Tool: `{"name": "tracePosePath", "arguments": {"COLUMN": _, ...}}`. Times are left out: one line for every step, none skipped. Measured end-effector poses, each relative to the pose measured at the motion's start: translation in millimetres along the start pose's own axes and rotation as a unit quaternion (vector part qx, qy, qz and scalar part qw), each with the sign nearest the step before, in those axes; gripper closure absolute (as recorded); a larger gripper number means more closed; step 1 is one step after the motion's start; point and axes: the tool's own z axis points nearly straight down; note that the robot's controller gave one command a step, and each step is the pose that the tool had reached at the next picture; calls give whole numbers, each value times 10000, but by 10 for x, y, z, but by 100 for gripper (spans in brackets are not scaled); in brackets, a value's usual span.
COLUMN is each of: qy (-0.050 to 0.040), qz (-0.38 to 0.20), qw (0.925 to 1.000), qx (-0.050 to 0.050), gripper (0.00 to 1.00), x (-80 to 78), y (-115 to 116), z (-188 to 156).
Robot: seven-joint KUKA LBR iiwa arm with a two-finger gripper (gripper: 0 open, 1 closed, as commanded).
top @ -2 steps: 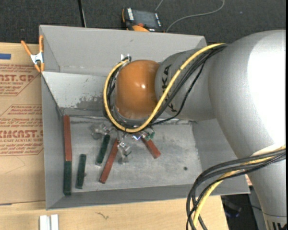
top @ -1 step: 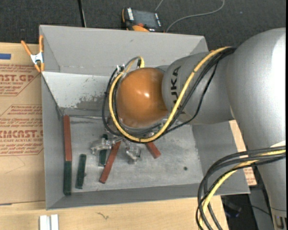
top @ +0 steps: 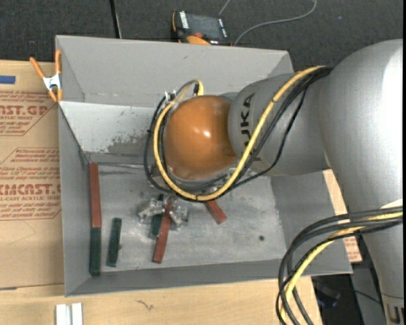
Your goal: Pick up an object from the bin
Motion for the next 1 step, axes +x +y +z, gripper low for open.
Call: {"name": "tracePosePath", "arguments": {"qy": -10, "qz": 74, "qw": 10000, "qx": 41, "gripper": 100, "x": 370, "y": 315, "z": -1521}}
